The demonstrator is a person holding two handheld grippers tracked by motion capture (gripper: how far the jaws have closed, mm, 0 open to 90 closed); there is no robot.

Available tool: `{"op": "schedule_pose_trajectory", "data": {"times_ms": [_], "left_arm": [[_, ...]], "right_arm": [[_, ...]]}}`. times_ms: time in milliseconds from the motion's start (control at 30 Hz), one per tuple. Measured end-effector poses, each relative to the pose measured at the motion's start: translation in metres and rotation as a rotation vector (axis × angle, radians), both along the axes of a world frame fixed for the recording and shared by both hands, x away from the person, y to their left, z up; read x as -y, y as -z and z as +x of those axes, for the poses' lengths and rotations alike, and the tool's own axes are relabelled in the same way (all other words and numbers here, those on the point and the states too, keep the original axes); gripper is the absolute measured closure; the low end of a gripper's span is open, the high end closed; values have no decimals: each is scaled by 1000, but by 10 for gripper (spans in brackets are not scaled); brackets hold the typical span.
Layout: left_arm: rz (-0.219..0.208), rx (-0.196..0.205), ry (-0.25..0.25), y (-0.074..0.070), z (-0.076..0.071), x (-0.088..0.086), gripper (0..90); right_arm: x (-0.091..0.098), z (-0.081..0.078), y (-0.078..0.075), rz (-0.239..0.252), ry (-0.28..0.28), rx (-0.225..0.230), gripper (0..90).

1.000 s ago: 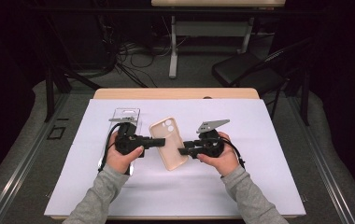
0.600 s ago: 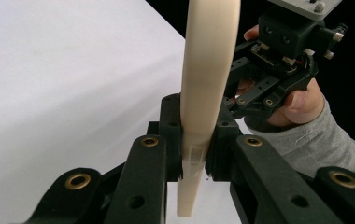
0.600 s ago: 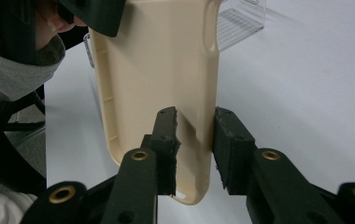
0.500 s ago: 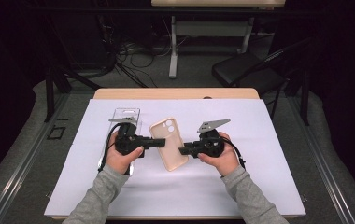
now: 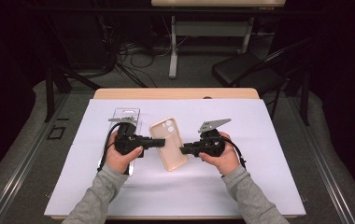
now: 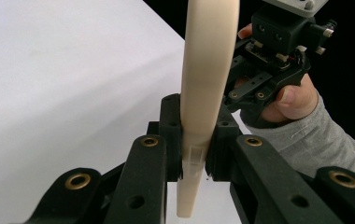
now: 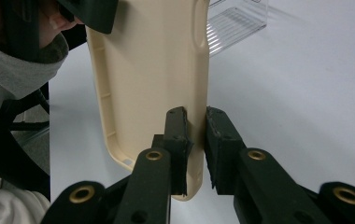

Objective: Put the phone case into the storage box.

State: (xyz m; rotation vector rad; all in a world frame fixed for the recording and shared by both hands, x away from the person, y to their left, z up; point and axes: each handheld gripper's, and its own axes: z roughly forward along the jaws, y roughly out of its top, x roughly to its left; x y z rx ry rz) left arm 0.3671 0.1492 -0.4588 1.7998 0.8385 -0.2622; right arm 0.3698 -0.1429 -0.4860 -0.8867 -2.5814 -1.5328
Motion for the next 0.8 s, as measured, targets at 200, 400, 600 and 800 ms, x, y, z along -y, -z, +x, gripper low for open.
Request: {"op": "schedule_pose_trajectory", "data": {"times_ms": [200,400,600,800], "left_arm": [[1,1,1,0,0,0,797],[3,0,0,0,0,1,797],[1,0,0,0,0,1,796],[1,1,-5,0,0,1,796]], "right_arm": [[1,1,1,7,-4,-10,818],[2,2,2,8,-9,-16,820],[2,3,3,15,-16,-7,823],[2,3,3,13,-17,0,825]]}}
